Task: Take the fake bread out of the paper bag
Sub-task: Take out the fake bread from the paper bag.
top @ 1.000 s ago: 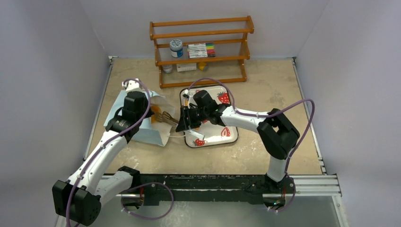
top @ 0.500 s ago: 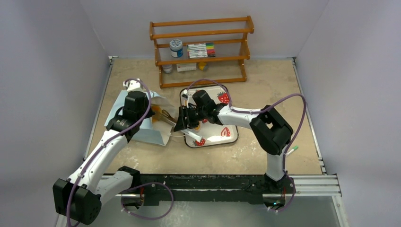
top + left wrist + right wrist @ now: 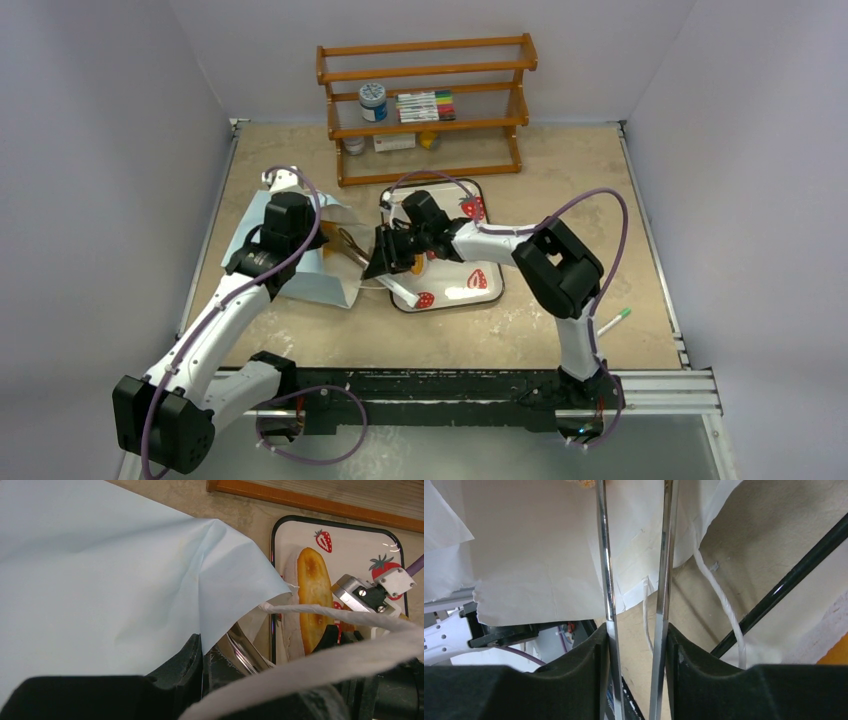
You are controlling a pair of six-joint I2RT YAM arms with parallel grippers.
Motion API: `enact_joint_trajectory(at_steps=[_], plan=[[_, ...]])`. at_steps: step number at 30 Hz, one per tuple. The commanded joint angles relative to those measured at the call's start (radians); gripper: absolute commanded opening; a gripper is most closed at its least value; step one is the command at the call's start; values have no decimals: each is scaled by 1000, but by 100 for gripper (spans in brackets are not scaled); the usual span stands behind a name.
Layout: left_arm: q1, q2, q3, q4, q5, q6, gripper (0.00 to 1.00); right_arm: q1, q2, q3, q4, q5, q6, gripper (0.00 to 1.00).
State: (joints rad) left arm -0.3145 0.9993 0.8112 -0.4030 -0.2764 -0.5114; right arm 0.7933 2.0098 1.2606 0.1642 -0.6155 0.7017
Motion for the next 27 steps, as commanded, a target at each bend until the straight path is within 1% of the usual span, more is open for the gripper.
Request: enact_joint_trajectory(at_steps=[1,4,7,10,17,27], plan=[[5,-1,22,68,17,1,0,-8,0,77,30,-56,-3,36],[5,-1,17,73,13,-3,0,-8,5,88,8,-62,-14,20],[5,-1,13,79,4,-11,0,-8,-11,78,-2,-60,-20,13],[5,-3,11,79,-43,-25,0,-9,-48,61,-19,-51,-30,9],[5,15,25,61,-212,-73,0,-9,-201,-1,-88,11,-69,6],[5,91,41,88,-315,-118,0,-8,-478,-169,-166,86,-72,5]])
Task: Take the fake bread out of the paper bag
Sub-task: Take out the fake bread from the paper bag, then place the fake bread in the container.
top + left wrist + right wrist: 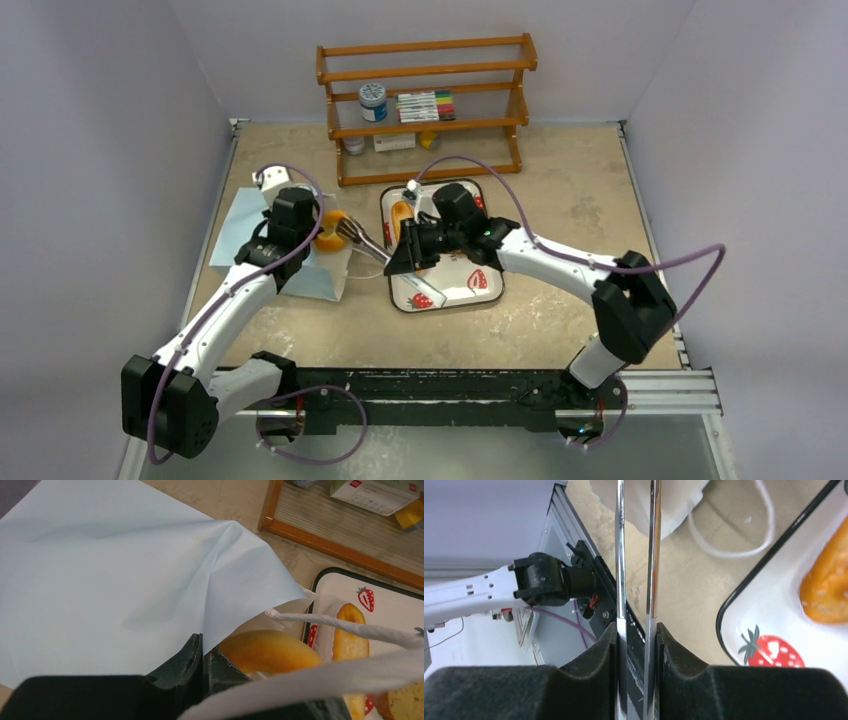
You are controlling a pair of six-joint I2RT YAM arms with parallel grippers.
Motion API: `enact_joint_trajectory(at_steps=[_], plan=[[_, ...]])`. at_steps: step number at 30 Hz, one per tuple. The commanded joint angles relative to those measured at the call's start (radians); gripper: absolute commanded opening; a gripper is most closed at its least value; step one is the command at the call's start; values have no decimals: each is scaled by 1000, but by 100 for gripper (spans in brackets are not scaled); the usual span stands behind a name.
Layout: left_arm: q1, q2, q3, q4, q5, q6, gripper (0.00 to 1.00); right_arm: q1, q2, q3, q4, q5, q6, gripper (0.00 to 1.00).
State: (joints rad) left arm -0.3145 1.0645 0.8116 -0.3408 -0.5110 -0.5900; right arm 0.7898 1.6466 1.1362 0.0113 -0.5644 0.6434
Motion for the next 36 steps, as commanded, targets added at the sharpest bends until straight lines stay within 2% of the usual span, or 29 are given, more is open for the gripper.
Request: enact_joint_trajectory(at_steps=[1,6,10,17,23,30,36], plan=[[6,36,42,28,-92,-46,0,-5,-145,-60,-22,45,-11,5],[5,65,46,48,-126,-73,0,-5,-288,-133,-79,108,23,5],[5,74,41,65,-126,-88,0,-9,-408,-160,-106,245,73,5],[6,50,21,98,-93,-99,0,-119,-480,-233,-114,386,113,6],[5,34,32,94,-74,-69,0,-235,-423,-272,-62,383,101,7],[5,15,28,86,-56,-62,0,-301,-256,-278,31,323,91,8],[5,17,36,87,-45,-54,0,-314,-179,-267,59,294,95,22]])
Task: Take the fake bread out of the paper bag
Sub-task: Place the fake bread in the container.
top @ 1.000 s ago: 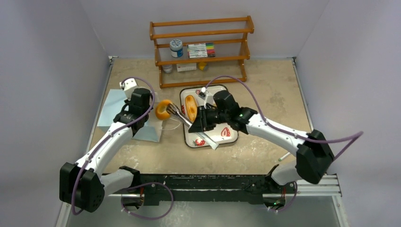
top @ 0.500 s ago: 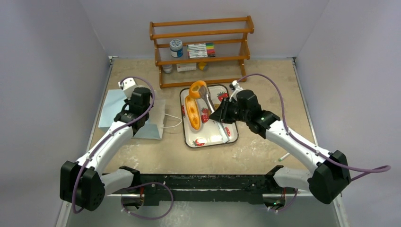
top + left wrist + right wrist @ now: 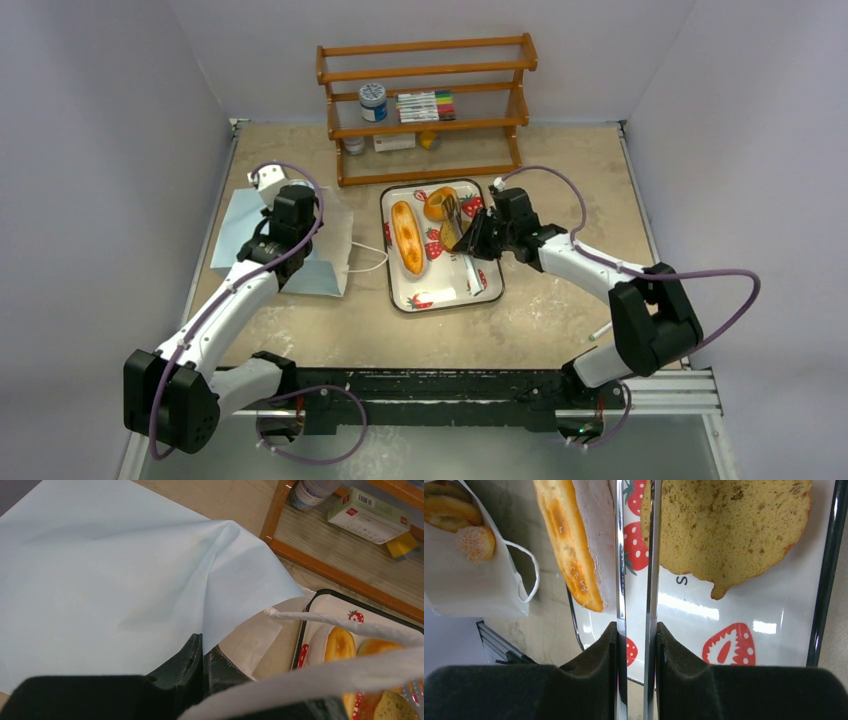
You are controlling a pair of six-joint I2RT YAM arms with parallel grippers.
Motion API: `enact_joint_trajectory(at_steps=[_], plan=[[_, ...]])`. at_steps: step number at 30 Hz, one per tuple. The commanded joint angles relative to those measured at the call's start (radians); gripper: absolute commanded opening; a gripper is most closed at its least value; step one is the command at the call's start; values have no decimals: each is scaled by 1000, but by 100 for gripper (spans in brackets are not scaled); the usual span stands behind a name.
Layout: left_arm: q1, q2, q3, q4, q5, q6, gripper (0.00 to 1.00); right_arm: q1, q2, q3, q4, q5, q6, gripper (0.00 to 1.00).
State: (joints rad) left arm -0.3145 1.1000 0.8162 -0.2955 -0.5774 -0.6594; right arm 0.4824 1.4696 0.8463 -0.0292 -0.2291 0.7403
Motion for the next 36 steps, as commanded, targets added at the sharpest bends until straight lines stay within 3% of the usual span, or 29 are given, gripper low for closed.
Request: enact_joint_trajectory(at_steps=[1,4,8,20,36], plan=[[5,-18,35,44,23,16,0,-8,0,21,102,-43,0,25],[5,-11,42,44,29,20,0,-13,1,13,109,-50,5,37],[5,0,47,48,35,22,0,-19,-4,-3,114,-57,15,41],[5,6,59,47,40,28,0,-38,-52,-51,98,-54,28,47],[5,-12,62,26,39,34,0,-42,-146,-95,66,-37,41,48]])
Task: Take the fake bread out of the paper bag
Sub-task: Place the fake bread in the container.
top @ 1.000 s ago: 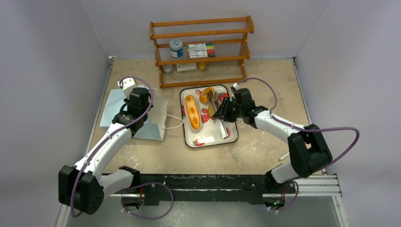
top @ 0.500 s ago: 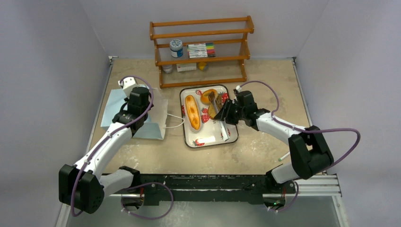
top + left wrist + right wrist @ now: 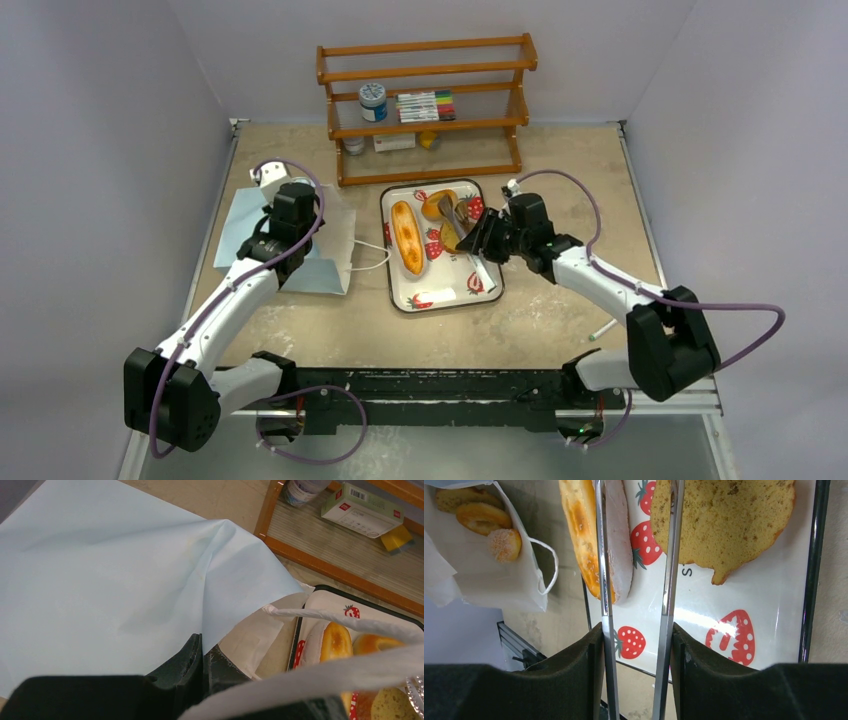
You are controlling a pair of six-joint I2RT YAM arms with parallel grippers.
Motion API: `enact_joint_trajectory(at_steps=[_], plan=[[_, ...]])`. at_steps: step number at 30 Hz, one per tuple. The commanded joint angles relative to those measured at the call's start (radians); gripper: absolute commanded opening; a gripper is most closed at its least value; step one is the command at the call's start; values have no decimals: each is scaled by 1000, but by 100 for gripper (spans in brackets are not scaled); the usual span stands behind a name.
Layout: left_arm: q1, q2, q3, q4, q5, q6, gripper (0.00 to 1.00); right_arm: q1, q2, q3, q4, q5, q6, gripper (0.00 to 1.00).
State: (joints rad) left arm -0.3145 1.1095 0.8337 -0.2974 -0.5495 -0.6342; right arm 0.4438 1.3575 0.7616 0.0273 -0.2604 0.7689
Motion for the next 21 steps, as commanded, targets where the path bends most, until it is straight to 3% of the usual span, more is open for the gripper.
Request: enact_joint_trajectory(at_steps=[1,21], plan=[[5,-23,44,28,11,8,0,-4,-38,-13,7,-2,14,48],[5,-31,46,24,12,18,0,-4,-169,-59,-44,81,64,48]])
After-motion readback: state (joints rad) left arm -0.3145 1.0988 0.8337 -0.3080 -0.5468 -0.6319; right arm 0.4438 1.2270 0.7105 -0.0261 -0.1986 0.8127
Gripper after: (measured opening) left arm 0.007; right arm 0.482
